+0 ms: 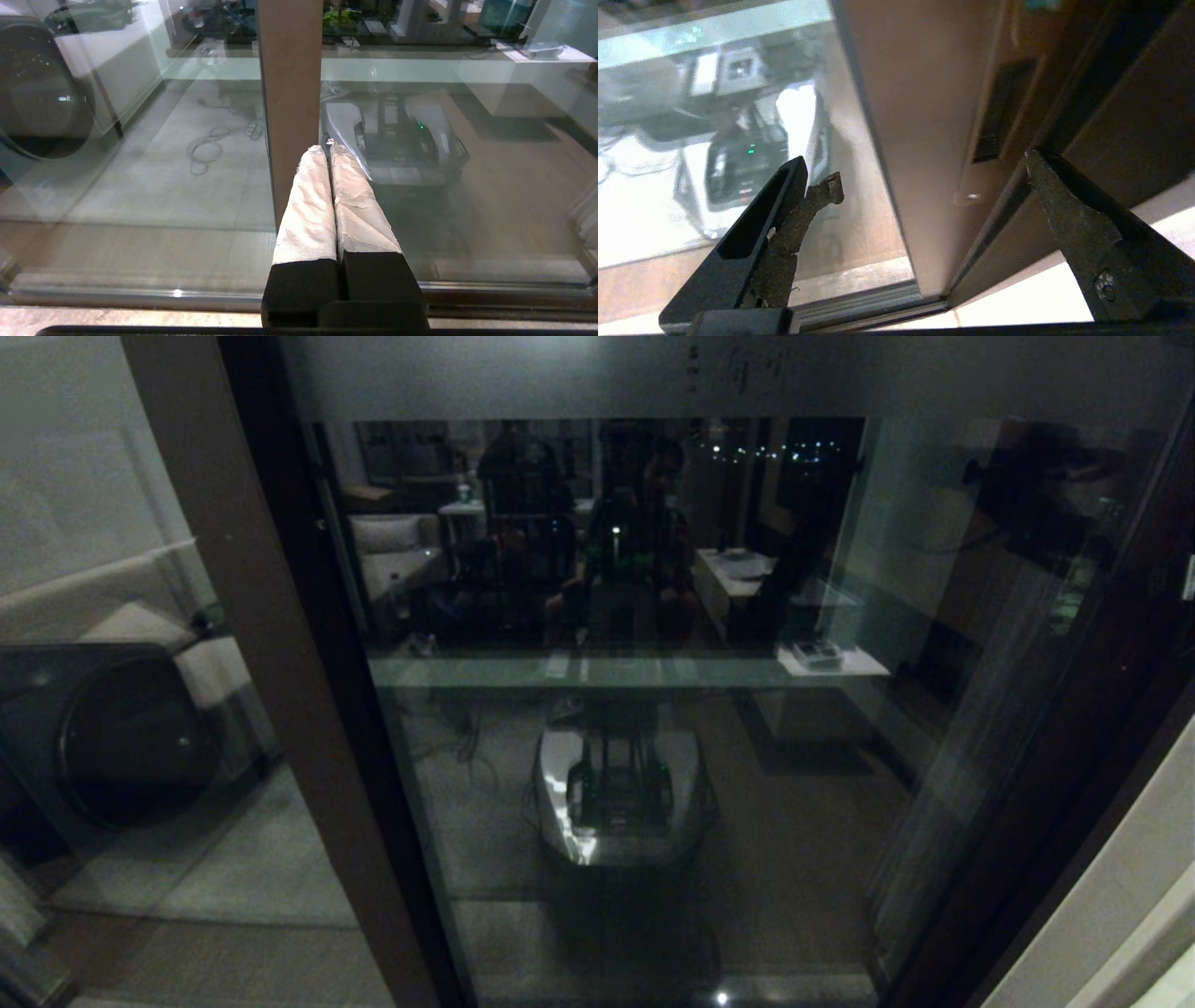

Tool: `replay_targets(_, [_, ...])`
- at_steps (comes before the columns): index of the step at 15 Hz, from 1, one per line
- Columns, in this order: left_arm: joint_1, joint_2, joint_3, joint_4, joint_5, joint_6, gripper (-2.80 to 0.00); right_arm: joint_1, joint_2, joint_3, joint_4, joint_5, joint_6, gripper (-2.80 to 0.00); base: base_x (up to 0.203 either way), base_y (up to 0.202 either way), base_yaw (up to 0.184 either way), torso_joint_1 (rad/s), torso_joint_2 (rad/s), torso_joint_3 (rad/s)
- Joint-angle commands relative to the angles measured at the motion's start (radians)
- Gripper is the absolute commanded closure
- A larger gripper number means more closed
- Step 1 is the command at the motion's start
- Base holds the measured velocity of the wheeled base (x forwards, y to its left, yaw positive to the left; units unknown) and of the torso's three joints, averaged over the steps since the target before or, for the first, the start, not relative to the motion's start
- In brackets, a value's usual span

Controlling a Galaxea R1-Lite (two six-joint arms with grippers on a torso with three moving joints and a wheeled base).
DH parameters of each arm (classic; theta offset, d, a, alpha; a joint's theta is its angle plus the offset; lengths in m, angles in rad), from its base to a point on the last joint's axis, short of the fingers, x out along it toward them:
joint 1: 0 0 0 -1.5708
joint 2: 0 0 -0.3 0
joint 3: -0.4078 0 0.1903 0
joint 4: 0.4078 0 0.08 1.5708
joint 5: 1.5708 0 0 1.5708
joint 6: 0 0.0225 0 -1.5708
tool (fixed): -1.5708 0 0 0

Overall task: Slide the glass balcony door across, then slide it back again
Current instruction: Open the slid door

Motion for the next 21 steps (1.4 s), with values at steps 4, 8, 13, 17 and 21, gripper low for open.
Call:
replay_targets(4, [0.000, 0.000, 0.000, 0.000, -0.001, 0.000, 0.00, 0.001, 0.020, -0.045, 0.014, 0.022, 0.000, -2.80, 0.000, 0.000, 0.000, 0.000, 0.00, 0.000])
replay_targets(8, [0.000, 0.000, 0.000, 0.000, -0.001, 0.000, 0.00, 0.004, 0.041, -0.068, 0.015, 0.022, 0.000, -2.80, 0.000, 0.000, 0.000, 0.000, 0.00, 0.000])
replay_targets(13, [0.000, 0.000, 0.000, 0.000, -0.001, 0.000, 0.00, 0.020, 0.047, -0.068, 0.014, 0.023, 0.000, -2.80, 0.000, 0.000, 0.000, 0.000, 0.00, 0.000])
replay_targets(17, [0.000, 0.000, 0.000, 0.000, 0.000, 0.000, 0.00, 0.028, 0.057, -0.077, 0.014, 0.022, 0.000, -2.80, 0.000, 0.000, 0.000, 0.000, 0.00, 0.000])
replay_targets(21, [0.000, 0.000, 0.000, 0.000, -0.001, 0.000, 0.00, 0.029, 0.074, -0.102, 0.014, 0.022, 0.000, -2.80, 0.000, 0.000, 0.000, 0.000, 0.00, 0.000])
